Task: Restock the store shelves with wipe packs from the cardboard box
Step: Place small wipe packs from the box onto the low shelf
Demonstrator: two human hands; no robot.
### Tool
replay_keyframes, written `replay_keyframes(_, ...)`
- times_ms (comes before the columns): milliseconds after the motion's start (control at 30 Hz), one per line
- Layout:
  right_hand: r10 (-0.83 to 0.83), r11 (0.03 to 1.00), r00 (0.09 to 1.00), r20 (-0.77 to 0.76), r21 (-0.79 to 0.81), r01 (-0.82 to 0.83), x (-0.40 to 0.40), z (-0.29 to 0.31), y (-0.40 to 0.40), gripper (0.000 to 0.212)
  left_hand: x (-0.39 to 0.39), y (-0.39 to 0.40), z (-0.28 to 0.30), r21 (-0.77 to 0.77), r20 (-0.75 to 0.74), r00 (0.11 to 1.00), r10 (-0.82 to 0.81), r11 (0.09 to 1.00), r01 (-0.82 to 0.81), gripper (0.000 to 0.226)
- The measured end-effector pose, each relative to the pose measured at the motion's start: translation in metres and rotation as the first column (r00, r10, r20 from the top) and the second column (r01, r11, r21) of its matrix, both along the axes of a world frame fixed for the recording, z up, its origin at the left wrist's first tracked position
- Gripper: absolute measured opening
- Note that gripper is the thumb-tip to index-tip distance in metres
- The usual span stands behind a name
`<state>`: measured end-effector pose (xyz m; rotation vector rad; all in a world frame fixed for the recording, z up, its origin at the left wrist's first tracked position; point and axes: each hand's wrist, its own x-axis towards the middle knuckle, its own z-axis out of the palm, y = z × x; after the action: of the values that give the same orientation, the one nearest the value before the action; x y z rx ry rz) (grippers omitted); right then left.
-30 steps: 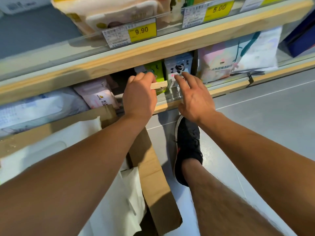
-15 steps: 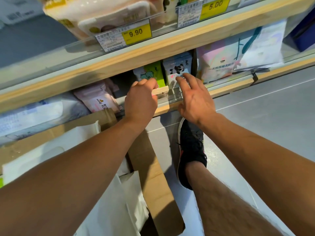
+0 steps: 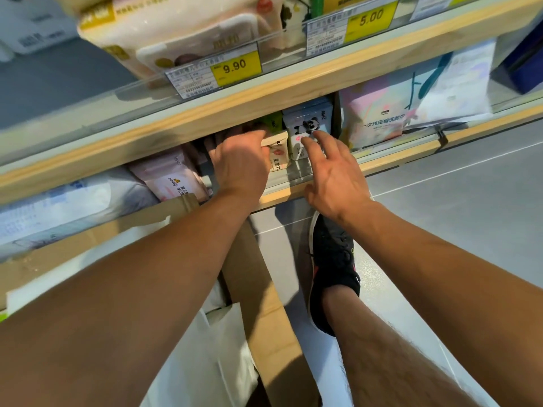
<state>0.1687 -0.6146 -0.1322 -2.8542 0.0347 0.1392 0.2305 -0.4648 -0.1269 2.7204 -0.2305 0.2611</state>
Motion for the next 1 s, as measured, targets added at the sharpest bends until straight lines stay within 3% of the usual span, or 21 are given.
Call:
replay_keyframes(100, 0.000, 1.000, 1.000, -0.006, -0.006, 0.000, -0.001, -0.003, 0.001, 0.090, -0.003, -0.002, 0.004, -0.050, 0.001, 0.999, 0.033, 0.998, -0.033, 0.022)
replay_keyframes(200, 0.013, 1.000, 1.000, -0.018, -0.015, -0.013, -0.003, -0.003, 0.002, 0.089, -0.012, -0.004, 0.007, 0.015, -0.041, 0.999, 0.026, 1.000, -0.025, 0.025)
replay_keyframes(333, 0.050, 0.996, 0.997, -0.057, -0.070, -0.054, -0.007, 0.010, 0.001, 0.091, -0.030, 0.003, 0.007, -0.008, -0.081, 0.982, -0.173, 0.985, 0.173, 0.052)
replay_keyframes(500, 0.137, 0.973, 0.985, -0.105, -0.171, -0.153, -0.012, 0.057, 0.004, 0.086, -0.045, 0.019, 0.034, 0.169, -0.352, 0.914, -0.203, 0.946, 0.275, 0.065)
replay_keyframes(767, 0.210, 0.946, 0.975, -0.078, -0.234, -0.223, -0.048, 0.158, 0.051, 0.078, -0.101, 0.077, 0.136, 0.183, -0.216, 0.934, -0.283, 0.928, 0.324, 0.063)
replay_keyframes(1000, 0.284, 0.935, 0.958, -0.047, -0.209, -0.287, -0.095, 0.221, 0.140, 0.073, -0.159, 0.186, 0.202, 0.166, -0.117, 0.955, -0.272, 0.943, 0.289, 0.058)
